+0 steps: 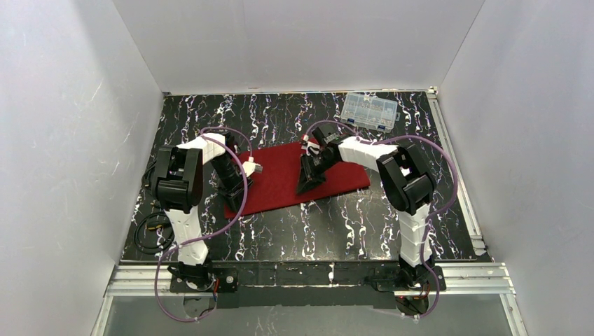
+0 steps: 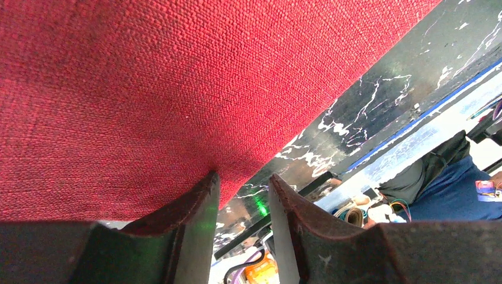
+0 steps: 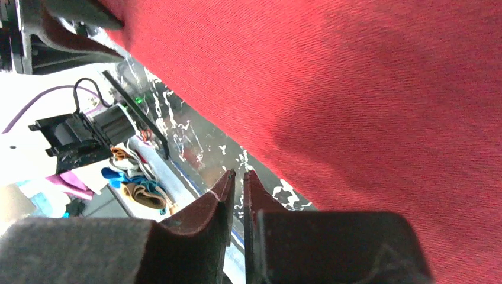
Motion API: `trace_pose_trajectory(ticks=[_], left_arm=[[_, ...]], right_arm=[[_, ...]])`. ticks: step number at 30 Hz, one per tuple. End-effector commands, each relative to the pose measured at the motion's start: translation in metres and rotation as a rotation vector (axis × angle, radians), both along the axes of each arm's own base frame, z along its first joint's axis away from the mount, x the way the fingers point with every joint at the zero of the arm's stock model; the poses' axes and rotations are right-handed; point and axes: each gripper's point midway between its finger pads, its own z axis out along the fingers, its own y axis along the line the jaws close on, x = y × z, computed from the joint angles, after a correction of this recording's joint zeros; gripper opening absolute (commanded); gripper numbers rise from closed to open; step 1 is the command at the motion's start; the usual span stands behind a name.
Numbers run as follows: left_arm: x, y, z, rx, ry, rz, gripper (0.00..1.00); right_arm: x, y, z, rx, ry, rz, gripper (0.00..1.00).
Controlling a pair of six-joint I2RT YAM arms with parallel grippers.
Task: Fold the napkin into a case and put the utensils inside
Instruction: Smooth out the rectangle-folded napkin at the center of the board.
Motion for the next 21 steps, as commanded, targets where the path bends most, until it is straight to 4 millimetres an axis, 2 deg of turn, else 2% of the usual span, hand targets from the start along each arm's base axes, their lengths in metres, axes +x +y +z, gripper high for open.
trace_pose_trajectory(ticks=[1,7,13,21], left_arm=[[0.004,0.012,-0.007,0.054,-0.063,-0.041,0.36],[0.006,0.019,-0.014,0.088,-0.081,-0.058,0.36],[0.006,0.027,-0.02,0.123,-0.103,-0.087,0.35],[0.004,0.038,-0.032,0.161,-0.126,-0.127,0.35]], right_arm=[[-0.017,0.007,0.011,0.02,0.023,0.093,0.17],[-0.029,-0.005,-0.013,-0.032,0.072,0.127,0.11],[-0.029,-0.04,-0.044,-0.144,0.122,0.088,0.07],[-0.027,-0.059,-0.051,-0.181,0.129,0.044,0.07]])
